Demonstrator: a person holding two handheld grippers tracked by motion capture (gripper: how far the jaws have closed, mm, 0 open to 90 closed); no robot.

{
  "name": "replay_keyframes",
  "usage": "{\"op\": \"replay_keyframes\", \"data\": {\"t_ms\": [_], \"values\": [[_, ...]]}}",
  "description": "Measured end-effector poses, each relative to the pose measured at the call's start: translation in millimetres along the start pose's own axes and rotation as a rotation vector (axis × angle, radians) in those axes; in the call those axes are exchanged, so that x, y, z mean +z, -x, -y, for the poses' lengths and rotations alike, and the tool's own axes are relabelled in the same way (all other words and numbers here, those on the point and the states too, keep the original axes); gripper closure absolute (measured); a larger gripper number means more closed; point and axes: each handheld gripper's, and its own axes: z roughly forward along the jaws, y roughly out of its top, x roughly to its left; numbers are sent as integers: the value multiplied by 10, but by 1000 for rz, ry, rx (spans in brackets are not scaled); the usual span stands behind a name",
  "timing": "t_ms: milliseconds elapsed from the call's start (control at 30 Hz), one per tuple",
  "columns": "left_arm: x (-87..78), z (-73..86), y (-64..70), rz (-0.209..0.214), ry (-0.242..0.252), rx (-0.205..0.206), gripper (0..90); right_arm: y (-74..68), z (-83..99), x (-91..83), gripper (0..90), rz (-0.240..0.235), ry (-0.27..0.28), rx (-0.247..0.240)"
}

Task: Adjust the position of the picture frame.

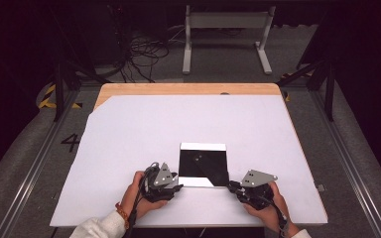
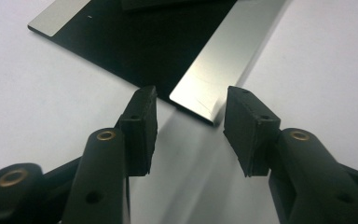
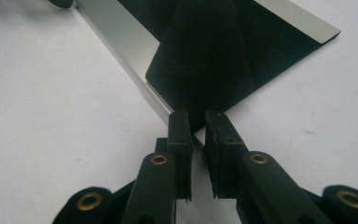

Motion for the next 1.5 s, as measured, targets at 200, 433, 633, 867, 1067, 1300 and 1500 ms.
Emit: {"op": "replay_keyframes", "data": {"t_ms": [200, 433, 633, 867, 1067, 1300, 1500], "values": [[-268, 150, -72, 22, 81, -19, 484, 44, -6, -77, 770, -13, 22, 6], [-429, 299, -140, -22, 89, -44, 355, 74, 7, -131, 700, -10, 23, 7], [-565, 420, -179, -30, 99, -51, 271, 131, 37, -160, 645, -38, 26, 46], [-660, 556, -186, -65, 102, -78, 228, 152, 53, -170, 640, -49, 14, 58], [-673, 604, -174, -73, 84, -85, 206, 173, 49, -176, 631, -46, 3, 55], [-672, 612, -182, -88, 76, -87, 199, 210, 50, -176, 620, -46, 3, 65], [-658, 601, -182, -103, 55, -64, 194, 205, 57, -197, 677, -48, -9, 52]]}}
